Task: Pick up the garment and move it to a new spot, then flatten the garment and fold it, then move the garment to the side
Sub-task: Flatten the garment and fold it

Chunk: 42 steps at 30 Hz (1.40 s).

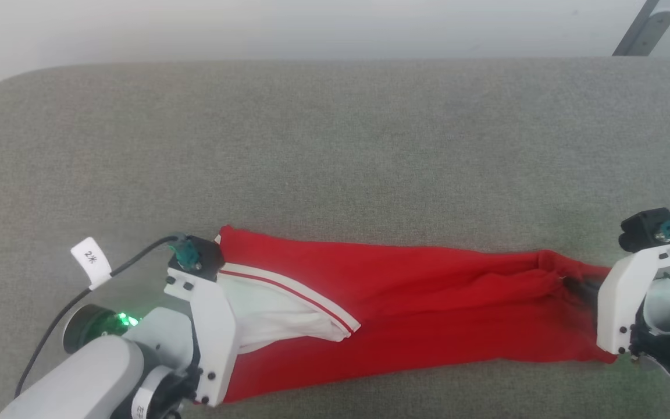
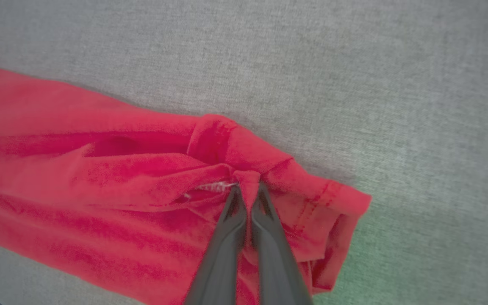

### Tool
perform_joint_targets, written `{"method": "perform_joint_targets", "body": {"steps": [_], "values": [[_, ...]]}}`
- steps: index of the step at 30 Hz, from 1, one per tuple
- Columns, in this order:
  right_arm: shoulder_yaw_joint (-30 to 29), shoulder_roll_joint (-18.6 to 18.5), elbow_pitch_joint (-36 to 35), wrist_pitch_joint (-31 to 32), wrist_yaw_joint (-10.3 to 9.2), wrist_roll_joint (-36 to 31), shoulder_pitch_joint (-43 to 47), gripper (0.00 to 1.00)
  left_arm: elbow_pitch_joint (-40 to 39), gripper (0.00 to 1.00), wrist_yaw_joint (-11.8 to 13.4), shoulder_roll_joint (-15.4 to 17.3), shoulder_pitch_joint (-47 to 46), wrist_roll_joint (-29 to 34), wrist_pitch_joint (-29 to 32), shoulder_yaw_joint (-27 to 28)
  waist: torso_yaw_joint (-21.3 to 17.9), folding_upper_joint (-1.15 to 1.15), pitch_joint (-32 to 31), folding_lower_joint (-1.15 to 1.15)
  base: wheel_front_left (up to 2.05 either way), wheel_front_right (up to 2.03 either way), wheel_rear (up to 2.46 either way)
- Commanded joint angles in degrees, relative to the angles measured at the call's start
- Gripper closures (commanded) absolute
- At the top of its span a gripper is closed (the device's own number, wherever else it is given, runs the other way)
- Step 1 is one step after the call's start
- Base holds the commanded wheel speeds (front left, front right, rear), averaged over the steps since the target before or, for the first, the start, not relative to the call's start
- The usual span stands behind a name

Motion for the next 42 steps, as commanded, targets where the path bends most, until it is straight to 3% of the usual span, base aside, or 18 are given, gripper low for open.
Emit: {"method": "perform_joint_targets", "body": {"steps": [1, 2, 3, 9, 16, 27, 34, 41, 42], "values": [[-0.6, 0.9, 0.4, 0.4, 0.0, -0.9, 0.4, 0.87, 1.9, 0.53, -1.5, -0.8, 0.7, -0.6, -2.7, 0.7, 0.1, 0.0, -0.4, 0.0, 0.0, 0.0, 0.0], [-0.5, 1.3, 0.4, 0.6, 0.0, -1.1, 0.2, 0.51, 3.4, 0.2, -2.2, -1.5, 1.1, -1.0, -4.5, 1.2, 0.2, 0.0, -0.6, 0.0, 0.0, 0.0, 0.0], [-0.6, 1.5, 0.1, 0.6, 0.0, -1.0, 0.0, 0.0, 4.7, 0.0, -2.9, -1.6, 1.4, -0.9, -6.1, 1.4, 0.2, 0.0, -0.9, 0.0, 0.0, 0.0, 0.0], [-1.2, 1.4, -0.7, 2.2, 0.0, -0.9, 0.4, 0.0, 9.1, 0.0, -5.5, -2.5, 2.5, -1.4, -12.0, 2.7, 0.8, 0.0, -2.8, 0.0, 0.0, 0.0, 0.0], [-4.7, 1.3, -1.6, 6.5, 0.0, 0.0, 2.5, 0.0, 10.0, 0.0, -7.7, -2.0, 6.5, -0.3, -25.0, 6.3, 1.8, 0.0, -5.3, 0.0, 0.0, 0.0, 0.0], [-11.4, 0.1, 2.6, 12.6, 0.0, -0.5, 3.8, 0.0, 10.9, 0.0, -6.8, -3.7, 14.4, 2.4, -48.3, 13.0, 5.0, 0.0, -5.4, 0.0, 0.0, 0.0, 0.0], [-11.2, 1.3, 4.3, 16.1, 0.0, 1.4, 4.2, 0.0, 12.2, 0.0, -5.6, -5.8, 17.7, 3.7, -59.8, 15.8, 7.3, 0.0, -4.3, 0.0, 0.0, 0.0, 0.0], [-7.6, 4.3, 8.8, 16.7, 0.02, 1.9, 2.6, 0.0, 14.7, 0.0, -6.4, -8.9, 18.6, 4.6, -67.2, 17.2, 8.8, 0.0, -3.1, 0.0, 0.0, 0.0, 0.0], [-6.5, 4.5, 9.0, 16.8, 0.13, 2.3, 2.4, 0.57, 14.8, 0.0, -6.9, -9.4, 18.7, 4.9, -67.9, 17.5, 9.0, 0.0, -3.0, 0.0, 0.0, 0.0, 0.0]]}}
